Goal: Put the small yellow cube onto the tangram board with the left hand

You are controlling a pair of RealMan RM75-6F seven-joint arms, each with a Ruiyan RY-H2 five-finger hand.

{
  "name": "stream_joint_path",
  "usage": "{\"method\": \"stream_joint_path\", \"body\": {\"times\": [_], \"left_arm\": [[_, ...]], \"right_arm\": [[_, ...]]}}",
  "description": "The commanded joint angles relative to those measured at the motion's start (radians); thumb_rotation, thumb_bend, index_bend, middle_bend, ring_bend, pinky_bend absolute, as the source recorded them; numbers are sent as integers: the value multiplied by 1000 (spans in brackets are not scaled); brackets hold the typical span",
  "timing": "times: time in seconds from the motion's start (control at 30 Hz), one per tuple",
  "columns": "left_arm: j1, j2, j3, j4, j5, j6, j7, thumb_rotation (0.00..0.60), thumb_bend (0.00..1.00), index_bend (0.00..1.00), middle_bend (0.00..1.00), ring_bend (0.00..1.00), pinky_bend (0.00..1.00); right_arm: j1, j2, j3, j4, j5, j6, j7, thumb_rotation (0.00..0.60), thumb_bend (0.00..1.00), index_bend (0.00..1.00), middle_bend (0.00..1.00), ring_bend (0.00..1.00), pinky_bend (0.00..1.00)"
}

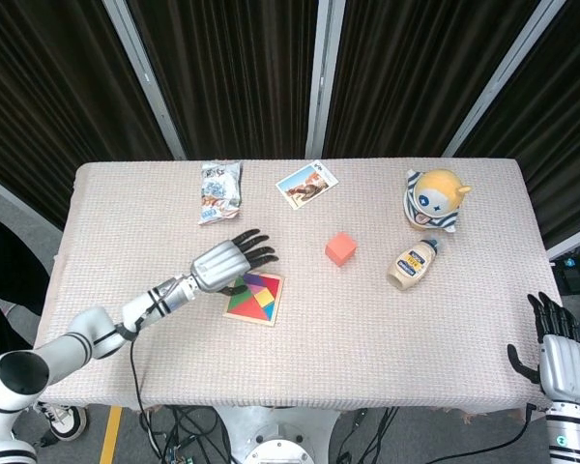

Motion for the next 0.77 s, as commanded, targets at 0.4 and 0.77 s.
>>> {"method": "stream_joint_path", "body": {"times": [0.4,0.77], "left_arm": [[598,318,-88,-424,-436,394,336,600,147,145,120,0,0],[773,344,-31,-440,-392,442,223,600,146,136,130,0,0]], "right_arm": [[-7,-11,-11,3,8,-7,-24,600,257,0,0,0,0],[2,-30,-7,-34,14,-12,-87,600,257,0,0,0,0]]}}
